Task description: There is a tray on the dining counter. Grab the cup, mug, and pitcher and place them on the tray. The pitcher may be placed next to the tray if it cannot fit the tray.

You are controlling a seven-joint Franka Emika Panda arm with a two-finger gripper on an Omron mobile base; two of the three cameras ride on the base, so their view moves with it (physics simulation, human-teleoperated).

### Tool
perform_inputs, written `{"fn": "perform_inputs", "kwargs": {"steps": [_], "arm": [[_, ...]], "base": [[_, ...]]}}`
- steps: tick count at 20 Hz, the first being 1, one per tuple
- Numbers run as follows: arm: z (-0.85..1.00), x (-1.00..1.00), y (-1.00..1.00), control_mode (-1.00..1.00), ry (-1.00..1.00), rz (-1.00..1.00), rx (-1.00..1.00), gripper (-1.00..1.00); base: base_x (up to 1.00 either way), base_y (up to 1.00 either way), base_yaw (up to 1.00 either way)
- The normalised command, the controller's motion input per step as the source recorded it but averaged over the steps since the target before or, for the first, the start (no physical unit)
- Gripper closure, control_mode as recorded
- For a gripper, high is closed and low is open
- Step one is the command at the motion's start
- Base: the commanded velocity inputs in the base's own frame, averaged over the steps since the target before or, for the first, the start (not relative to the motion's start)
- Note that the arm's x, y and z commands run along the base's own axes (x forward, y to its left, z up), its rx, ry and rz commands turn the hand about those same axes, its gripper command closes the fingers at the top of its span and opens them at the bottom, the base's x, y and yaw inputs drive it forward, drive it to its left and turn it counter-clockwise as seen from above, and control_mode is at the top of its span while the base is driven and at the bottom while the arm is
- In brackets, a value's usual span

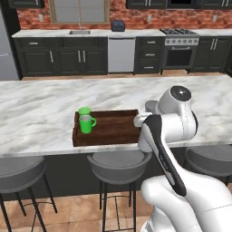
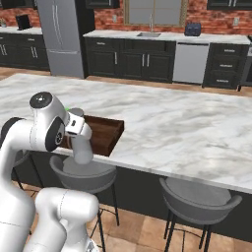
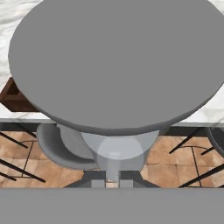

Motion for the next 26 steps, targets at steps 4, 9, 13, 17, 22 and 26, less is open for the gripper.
{"fn": "perform_inputs", "kwargs": {"steps": [4,9,13,17,22,26], "arm": [[0.00,0.00,0.00,-1.00,0.00,0.00,0.00,1.00],[0.15,0.00,0.00,-1.00,0.00,0.00,0.00,1.00],[0.39,0.00,0.00,-1.00,0.00,0.00,0.00,1.00],[0.53,0.00,0.00,-1.00,0.00,0.02,0.01,1.00],[0.45,0.19,0.00,-1.00,0.00,0.04,0.03,1.00],[0.30,0.46,0.00,-1.00,0.00,0.02,0.03,1.00]], "base": [[0.01,0.00,0.00],[0.00,0.00,0.00],[0.00,0.00,0.00],[0.00,0.00,0.00],[0.00,0.00,0.00],[0.00,0.00,0.00]]}}
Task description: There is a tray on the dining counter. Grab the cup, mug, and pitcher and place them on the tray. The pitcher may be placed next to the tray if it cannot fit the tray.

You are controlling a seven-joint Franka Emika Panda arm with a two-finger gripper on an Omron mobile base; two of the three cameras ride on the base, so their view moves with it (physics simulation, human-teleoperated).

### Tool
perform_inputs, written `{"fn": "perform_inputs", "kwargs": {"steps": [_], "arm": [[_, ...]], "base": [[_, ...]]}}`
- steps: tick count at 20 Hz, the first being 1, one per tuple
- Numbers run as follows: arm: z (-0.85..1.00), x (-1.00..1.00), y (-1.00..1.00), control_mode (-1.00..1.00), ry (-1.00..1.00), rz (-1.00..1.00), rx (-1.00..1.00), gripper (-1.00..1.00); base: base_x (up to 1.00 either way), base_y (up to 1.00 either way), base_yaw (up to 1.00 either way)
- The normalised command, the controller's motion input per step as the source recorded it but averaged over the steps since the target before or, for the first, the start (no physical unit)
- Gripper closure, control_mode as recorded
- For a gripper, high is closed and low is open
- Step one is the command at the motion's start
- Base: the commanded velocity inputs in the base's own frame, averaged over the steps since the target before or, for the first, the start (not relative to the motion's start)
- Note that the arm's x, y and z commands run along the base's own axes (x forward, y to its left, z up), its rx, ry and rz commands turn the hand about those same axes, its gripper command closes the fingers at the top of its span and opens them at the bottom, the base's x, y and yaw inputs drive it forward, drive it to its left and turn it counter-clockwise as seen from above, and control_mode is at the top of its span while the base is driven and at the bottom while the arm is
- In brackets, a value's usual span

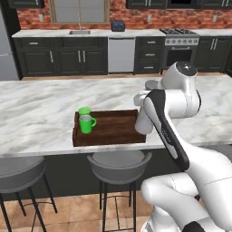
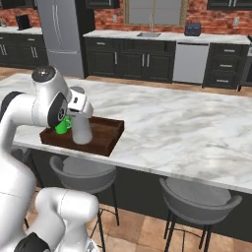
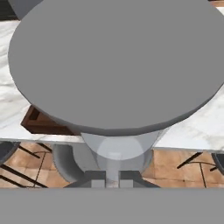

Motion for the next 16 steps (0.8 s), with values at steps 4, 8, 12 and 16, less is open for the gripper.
{"fn": "perform_inputs", "kwargs": {"steps": [4,8,12,16], "arm": [[0.13,0.52,0.00,-1.00,0.00,0.01,0.00,1.00],[0.00,0.54,0.08,-1.00,0.00,0.00,0.00,1.00],[-0.04,0.44,0.20,-1.00,0.00,0.00,-0.02,1.00],[-0.16,0.37,0.21,-1.00,0.00,0.00,-0.03,1.00]], "base": [[0.00,0.00,0.00],[0.00,0.00,0.00],[0.00,0.00,0.00],[0.00,0.00,0.00]]}}
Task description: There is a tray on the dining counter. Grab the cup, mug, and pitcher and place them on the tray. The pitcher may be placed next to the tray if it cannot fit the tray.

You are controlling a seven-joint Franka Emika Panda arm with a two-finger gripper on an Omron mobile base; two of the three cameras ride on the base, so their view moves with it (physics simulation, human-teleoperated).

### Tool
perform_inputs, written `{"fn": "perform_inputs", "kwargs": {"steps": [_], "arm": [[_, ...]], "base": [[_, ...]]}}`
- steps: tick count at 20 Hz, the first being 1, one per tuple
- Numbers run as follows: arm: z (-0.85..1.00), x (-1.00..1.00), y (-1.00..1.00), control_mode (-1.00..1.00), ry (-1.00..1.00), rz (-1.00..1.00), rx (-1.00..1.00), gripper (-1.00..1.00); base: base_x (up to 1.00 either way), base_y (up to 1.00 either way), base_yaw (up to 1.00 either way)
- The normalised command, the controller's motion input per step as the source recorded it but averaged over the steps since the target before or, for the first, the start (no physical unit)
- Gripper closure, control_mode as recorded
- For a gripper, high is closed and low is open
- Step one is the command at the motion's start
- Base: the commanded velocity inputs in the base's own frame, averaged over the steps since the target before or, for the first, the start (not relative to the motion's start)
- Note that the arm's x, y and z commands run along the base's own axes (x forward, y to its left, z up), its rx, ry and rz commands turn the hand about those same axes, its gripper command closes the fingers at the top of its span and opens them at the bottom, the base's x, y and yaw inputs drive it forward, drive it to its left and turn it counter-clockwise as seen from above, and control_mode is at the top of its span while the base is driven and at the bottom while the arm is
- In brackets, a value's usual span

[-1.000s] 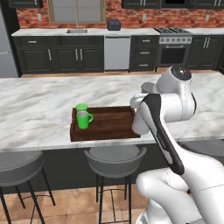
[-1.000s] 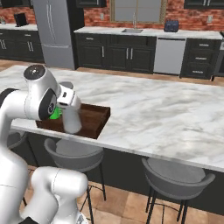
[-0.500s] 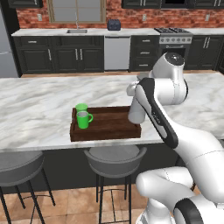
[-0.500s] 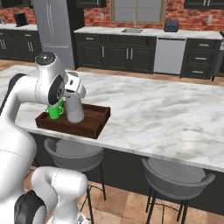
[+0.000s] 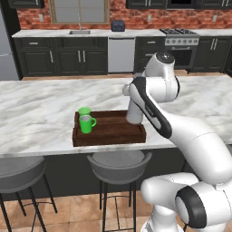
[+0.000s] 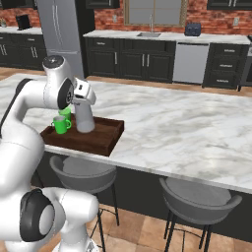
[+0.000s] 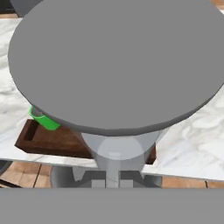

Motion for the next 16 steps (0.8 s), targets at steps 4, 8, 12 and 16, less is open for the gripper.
{"fn": "perform_inputs", "kwargs": {"steps": [4,8,12,16], "arm": [[-0.25,0.30,0.09,-1.00,0.00,0.00,0.00,1.00],[-0.31,0.21,0.03,-1.00,0.00,0.00,0.00,1.00],[-0.32,0.16,0.00,-1.00,0.00,0.00,0.00,1.00],[-0.29,0.15,0.00,-1.00,0.00,0.00,0.00,1.00]], "base": [[0.00,0.00,0.00],[0.00,0.00,0.00],[0.00,0.00,0.00],[0.00,0.00,0.00]]}}
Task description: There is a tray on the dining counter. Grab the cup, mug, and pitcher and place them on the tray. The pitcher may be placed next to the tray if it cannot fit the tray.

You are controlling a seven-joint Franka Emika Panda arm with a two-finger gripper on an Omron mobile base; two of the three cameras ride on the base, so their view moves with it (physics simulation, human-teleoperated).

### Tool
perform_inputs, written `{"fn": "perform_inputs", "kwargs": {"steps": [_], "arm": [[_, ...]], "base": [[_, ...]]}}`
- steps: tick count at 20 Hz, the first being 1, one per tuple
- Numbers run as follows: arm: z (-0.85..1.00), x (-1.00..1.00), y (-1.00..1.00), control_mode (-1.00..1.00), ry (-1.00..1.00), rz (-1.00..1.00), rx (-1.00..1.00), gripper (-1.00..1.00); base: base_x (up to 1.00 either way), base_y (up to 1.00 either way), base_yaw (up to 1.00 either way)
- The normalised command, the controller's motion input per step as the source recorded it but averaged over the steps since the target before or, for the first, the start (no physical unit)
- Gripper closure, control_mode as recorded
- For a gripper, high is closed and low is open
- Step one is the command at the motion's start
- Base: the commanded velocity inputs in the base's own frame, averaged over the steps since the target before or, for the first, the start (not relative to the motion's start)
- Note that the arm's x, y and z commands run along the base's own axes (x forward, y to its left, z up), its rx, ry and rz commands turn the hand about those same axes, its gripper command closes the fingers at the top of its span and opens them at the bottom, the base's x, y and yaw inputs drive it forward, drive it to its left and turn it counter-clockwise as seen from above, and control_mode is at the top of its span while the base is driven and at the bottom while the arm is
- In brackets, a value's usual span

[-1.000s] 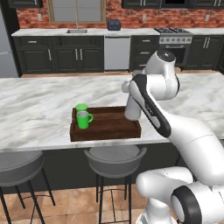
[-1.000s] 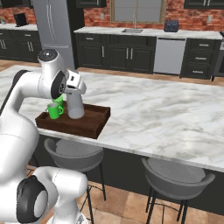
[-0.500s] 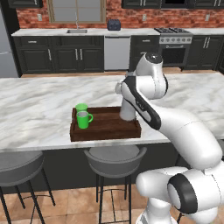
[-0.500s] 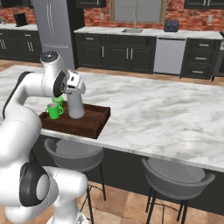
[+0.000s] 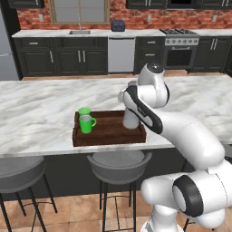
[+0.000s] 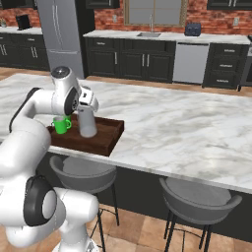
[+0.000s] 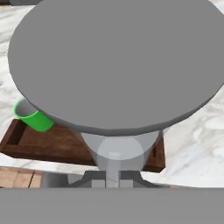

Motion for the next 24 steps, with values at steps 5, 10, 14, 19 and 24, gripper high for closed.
{"fn": "perform_inputs", "kwargs": {"steps": [5,10,14,19,24], "arm": [[-0.35,0.08,0.00,-1.00,0.00,0.00,0.00,1.00],[-0.34,0.00,0.00,-1.00,0.00,0.00,0.00,1.00],[-0.19,0.00,0.00,-1.00,0.00,0.00,0.00,1.00],[-0.09,0.00,0.00,-1.00,0.00,0.00,0.00,1.00],[-0.03,0.02,0.00,-1.00,0.00,0.00,0.00,1.00]], "base": [[0.00,0.00,0.00],[0.00,0.00,0.00],[0.00,0.00,0.00],[0.00,0.00,0.00],[0.00,0.00,0.00]]}}
